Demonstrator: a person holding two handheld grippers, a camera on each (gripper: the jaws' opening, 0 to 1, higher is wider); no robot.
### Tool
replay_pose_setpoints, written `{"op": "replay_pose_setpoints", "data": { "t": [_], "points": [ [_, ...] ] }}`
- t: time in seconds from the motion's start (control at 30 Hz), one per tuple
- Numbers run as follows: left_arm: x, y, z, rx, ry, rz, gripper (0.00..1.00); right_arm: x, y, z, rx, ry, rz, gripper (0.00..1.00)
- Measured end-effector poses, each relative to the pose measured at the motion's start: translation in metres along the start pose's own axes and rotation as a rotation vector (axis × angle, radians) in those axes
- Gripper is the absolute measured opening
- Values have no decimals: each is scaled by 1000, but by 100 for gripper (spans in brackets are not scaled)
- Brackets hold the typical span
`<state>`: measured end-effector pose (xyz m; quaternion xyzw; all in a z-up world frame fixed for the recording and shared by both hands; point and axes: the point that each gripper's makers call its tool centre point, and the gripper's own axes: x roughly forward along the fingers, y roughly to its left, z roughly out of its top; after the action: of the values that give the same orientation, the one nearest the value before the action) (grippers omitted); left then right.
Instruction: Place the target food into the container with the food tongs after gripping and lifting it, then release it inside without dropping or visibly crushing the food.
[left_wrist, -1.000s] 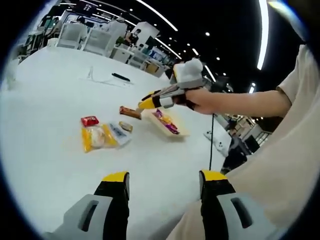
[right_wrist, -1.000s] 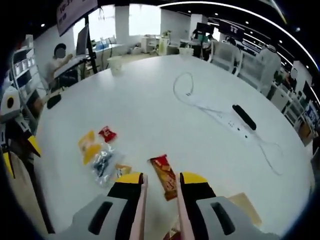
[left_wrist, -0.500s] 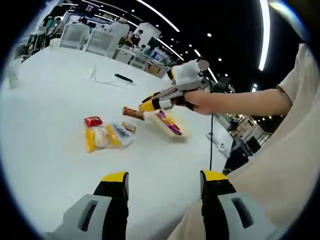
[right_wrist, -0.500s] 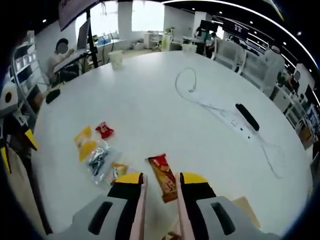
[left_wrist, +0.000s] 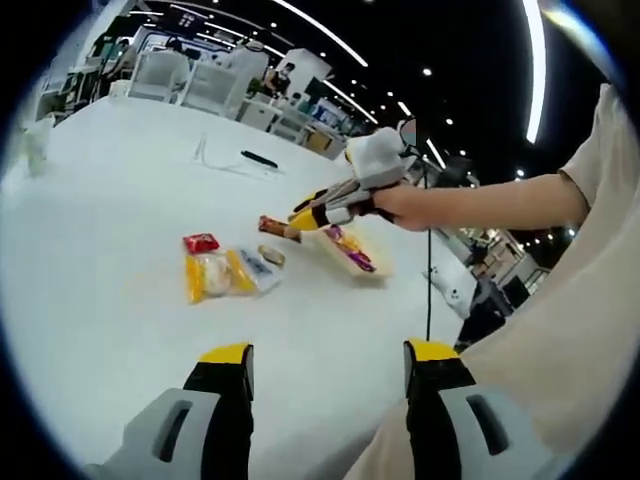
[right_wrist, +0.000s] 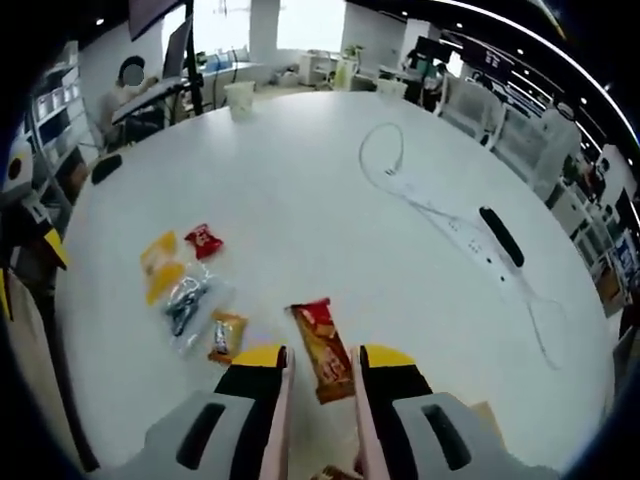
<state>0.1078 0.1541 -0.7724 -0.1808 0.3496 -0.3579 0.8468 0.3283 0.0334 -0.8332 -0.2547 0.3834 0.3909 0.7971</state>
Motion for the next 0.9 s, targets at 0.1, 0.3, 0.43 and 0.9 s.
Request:
{"op": "replay_pose_setpoints", "data": {
  "t": [0.1,0.3,0.43,0.9],
  "points": [
    [-1,0,-1,-4,0,2,60,2,-1,-1,-2,8,2,29],
    [-1,0,-3,-7,6,-7,59,4,0,0,-4,11,5,29],
    [-1,0,-2,-10,5,-6,59,5,1,-1,-7,17,8,29],
    [-1,2,-3,-19,10,-6,59,8,-1,-3,6,22,11,28]
  ]
}}
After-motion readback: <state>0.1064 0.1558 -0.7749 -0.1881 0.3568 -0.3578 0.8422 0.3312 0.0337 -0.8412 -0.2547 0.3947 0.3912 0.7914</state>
